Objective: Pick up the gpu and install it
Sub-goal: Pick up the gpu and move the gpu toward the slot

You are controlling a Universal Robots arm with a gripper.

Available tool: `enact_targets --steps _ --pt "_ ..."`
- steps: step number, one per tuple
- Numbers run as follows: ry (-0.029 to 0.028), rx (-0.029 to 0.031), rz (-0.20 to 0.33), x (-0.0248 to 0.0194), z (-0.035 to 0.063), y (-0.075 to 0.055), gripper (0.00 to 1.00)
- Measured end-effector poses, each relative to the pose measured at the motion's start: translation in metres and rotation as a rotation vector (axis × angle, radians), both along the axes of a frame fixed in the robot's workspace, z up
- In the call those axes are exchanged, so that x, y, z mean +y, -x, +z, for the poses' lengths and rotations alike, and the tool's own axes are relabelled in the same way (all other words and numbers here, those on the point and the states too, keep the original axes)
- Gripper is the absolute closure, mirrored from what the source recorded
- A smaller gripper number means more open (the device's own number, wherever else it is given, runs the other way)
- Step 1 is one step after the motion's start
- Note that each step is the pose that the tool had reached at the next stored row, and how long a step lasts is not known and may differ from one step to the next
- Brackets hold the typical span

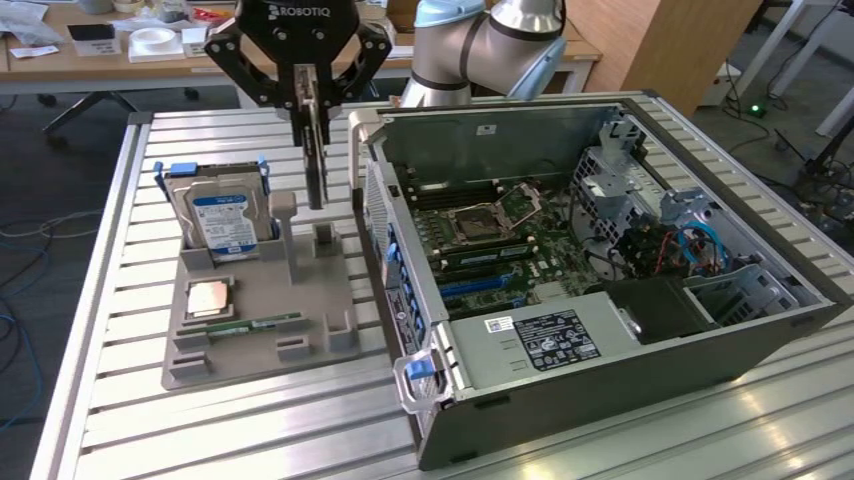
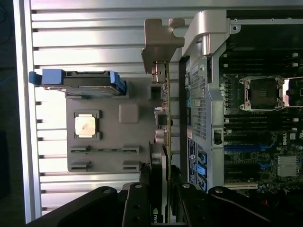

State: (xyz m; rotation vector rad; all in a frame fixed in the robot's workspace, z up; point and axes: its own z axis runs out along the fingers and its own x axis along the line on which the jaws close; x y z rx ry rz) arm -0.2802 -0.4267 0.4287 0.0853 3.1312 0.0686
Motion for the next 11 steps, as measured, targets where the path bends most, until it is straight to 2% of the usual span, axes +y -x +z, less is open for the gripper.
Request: enact_targets --steps 11 --pt "0.0 0.0001 0.0 0.0 -0.0001 -0.025 0.73"
